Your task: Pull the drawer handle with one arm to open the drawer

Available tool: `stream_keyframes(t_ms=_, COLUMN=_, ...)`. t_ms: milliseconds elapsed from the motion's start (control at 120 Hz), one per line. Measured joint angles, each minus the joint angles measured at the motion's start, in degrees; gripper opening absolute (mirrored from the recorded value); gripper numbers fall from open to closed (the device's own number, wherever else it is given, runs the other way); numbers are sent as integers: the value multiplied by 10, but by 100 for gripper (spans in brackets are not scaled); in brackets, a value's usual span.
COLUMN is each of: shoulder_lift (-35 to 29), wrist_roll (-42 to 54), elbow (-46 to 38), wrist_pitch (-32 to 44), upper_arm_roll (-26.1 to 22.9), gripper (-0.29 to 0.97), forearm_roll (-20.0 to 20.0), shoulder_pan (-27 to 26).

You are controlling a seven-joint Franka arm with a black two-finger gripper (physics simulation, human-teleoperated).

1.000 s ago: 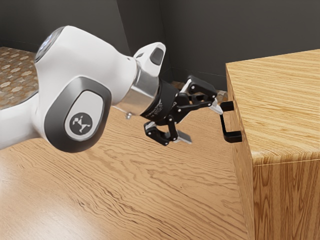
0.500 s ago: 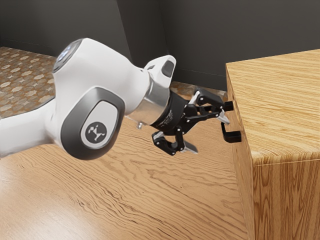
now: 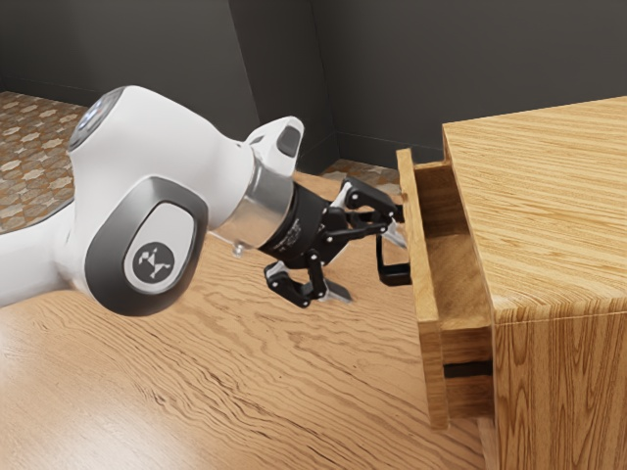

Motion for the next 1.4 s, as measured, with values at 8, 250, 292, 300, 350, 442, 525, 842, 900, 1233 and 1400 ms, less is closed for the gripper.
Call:
stream_keyframes(t_ms=8, shoulder_lift=-1, wrist_roll=0, elbow=0, wrist_pitch=0, upper_arm_roll=0, gripper=68, forearm_roll=0, shoulder_pan=0)
stream_keyframes(t_ms=250, shoulder_lift=-36, wrist_roll=-1, elbow=-39, wrist_pitch=0, upper_arm_roll=18, gripper=68, forearm_roll=0, shoulder_pan=0)
stream_keyframes(t_ms=292, shoulder_lift=-42, wrist_roll=-1, elbow=-45, wrist_pitch=0, upper_arm_roll=22, gripper=68, forearm_roll=0, shoulder_pan=0)
stream_keyframes(t_ms=300, shoulder_lift=-43, wrist_roll=-1, elbow=-47, wrist_pitch=0, upper_arm_roll=23, gripper=68, forearm_roll=1, shoulder_pan=0)
stream_keyframes(t_ms=350, shoulder_lift=-52, wrist_roll=-1, elbow=-55, wrist_pitch=0, upper_arm_roll=28, gripper=68, forearm_roll=1, shoulder_pan=0)
stream_keyframes(t_ms=442, shoulder_lift=-73, wrist_roll=0, elbow=-74, wrist_pitch=-1, upper_arm_roll=38, gripper=68, forearm_roll=2, shoulder_pan=2)
stream_keyframes(t_ms=525, shoulder_lift=-87, wrist_roll=0, elbow=-88, wrist_pitch=-1, upper_arm_roll=48, gripper=68, forearm_roll=2, shoulder_pan=3)
stream_keyframes(t_ms=842, shoulder_lift=-137, wrist_roll=0, elbow=-130, wrist_pitch=-3, upper_arm_roll=69, gripper=68, forearm_roll=4, shoulder_pan=7)
stream_keyframes(t_ms=900, shoulder_lift=-152, wrist_roll=0, elbow=-144, wrist_pitch=-3, upper_arm_roll=73, gripper=68, forearm_roll=2, shoulder_pan=8)
stream_keyframes(t_ms=1233, shoulder_lift=-226, wrist_roll=3, elbow=-203, wrist_pitch=-7, upper_arm_roll=105, gripper=68, forearm_roll=9, shoulder_pan=26)
stream_keyframes(t_ms=1400, shoulder_lift=-282, wrist_roll=4, elbow=-215, wrist_pitch=-26, upper_arm_roll=110, gripper=68, forearm_roll=19, shoulder_pan=53)
